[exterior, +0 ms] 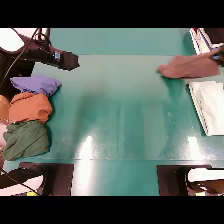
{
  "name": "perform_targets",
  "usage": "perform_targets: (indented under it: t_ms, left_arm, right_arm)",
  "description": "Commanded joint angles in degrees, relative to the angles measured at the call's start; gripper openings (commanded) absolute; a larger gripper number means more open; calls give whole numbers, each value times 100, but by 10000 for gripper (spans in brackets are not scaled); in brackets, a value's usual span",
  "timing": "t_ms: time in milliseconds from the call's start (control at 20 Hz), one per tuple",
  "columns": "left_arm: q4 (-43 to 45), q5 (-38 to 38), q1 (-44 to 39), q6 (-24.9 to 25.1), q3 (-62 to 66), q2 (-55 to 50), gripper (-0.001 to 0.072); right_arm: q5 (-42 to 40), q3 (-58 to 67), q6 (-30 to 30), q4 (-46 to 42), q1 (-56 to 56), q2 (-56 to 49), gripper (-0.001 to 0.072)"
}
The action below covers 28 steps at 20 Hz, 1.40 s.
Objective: Fold the shirts.
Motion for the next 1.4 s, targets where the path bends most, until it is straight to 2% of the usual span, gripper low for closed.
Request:
perform_targets:
  t_ms: [0, 200, 400, 600, 850, 1050, 1100, 1150, 1200, 1350]
  left_arm:
    - [-4, 140, -195, -111, -2, 0, 22]
    - [4, 273, -227, -136, -2, 0, 23]
    - [4, 275, -227, -129, -2, 0, 23]
    - [4, 275, -229, -90, -2, 0, 23]
    - [7, 271, -229, -83, -2, 0, 23]
    - [20, 269, -227, -61, -2, 0, 23]
    - [20, 267, -227, -15, -2, 0, 23]
    - [20, 264, -227, 24, -2, 0, 23]
    - [20, 254, -227, 24, -2, 0, 23]
    - [22, 219, -227, 24, -2, 0, 23]
  right_arm:
    - [-7, 7, 164, -116, -780, 107, 16]
    - [-90, 7, 149, 210, -892, 310, 16]
    - [103, 4, 149, 46, -955, 883, 16]
    - [1143, 4, 160, -98, -1132, 1121, 16]
    - [2356, 4, 446, -1047, -1152, 1121, 16]
    - [2883, 4, 588, -1674, -1154, 1121, 23]
    - [3029, 4, 588, -1801, -1154, 1121, 173]
    - [3165, 4, 586, -1891, -1154, 1121, 463]
    - [3276, 4, 586, -1985, -1154, 1121, 675]
    - [3348, 4, 586, -1963, -1152, 1126, 682]
